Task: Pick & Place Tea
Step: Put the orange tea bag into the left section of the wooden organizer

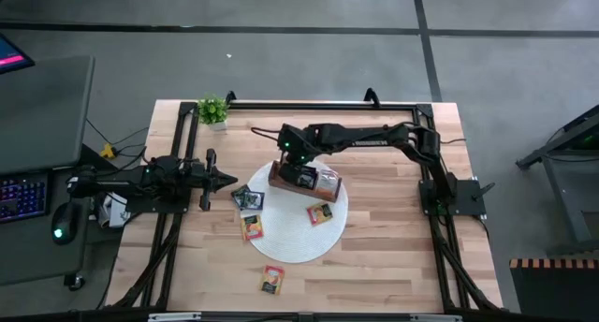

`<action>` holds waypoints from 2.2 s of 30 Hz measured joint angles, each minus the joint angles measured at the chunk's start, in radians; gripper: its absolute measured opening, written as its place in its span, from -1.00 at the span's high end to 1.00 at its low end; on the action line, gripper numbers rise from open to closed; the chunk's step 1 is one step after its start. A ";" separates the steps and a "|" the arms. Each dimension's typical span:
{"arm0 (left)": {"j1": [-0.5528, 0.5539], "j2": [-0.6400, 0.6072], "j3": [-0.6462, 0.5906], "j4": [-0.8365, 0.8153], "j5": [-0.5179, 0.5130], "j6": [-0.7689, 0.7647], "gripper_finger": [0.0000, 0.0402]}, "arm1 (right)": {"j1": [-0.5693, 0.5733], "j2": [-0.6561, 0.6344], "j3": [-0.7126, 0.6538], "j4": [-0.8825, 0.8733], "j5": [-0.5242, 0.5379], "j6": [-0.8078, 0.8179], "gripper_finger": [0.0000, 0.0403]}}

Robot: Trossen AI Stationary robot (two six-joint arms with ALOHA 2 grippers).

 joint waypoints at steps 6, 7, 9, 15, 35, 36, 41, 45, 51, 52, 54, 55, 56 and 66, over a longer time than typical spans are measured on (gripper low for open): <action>0.000 0.000 0.000 0.000 0.000 0.000 1.00 | 0.007 0.000 0.000 -0.016 0.014 -0.021 1.00; 0.000 0.000 0.000 0.000 0.000 0.000 1.00 | 0.011 0.000 0.000 -0.023 0.021 -0.026 1.00; 0.000 0.000 0.000 0.000 0.000 0.000 1.00 | 0.020 0.000 0.000 -0.034 0.030 -0.036 1.00; 0.000 0.000 0.000 0.000 0.000 0.000 1.00 | 0.028 0.000 0.000 -0.042 0.012 -0.061 1.00; 0.000 0.000 0.000 0.000 0.000 0.000 1.00 | 0.014 -0.001 0.000 0.035 0.045 -0.103 1.00; 0.000 0.000 0.000 0.000 0.000 0.000 1.00 | 0.014 -0.001 0.000 0.035 0.045 -0.110 1.00; 0.000 0.000 0.000 0.000 0.000 0.000 1.00 | 0.014 -0.001 0.000 0.031 0.045 -0.117 1.00; 0.000 0.000 0.000 0.000 0.000 0.000 1.00 | 0.016 -0.002 0.000 0.004 0.062 -0.138 1.00; 0.000 0.000 0.000 0.000 0.000 0.000 1.00 | 0.020 -0.002 0.000 -0.027 0.072 -0.164 1.00; 0.000 0.000 0.000 0.000 0.000 0.000 1.00 | 0.021 -0.002 0.000 -0.026 0.070 -0.165 1.00; 0.000 0.000 0.000 0.000 0.000 0.000 1.00 | 0.023 -0.002 0.000 -0.025 0.068 -0.166 1.00; 0.000 0.000 0.000 0.000 0.000 0.000 1.00 | 0.023 -0.002 0.000 -0.022 0.068 -0.166 1.00; 0.000 0.000 0.000 0.000 0.000 0.000 1.00 | 0.024 -0.002 0.000 -0.018 0.068 -0.166 1.00; 0.000 0.000 0.000 0.000 0.000 0.000 1.00 | 0.029 -0.010 0.049 -0.063 0.076 -0.232 1.00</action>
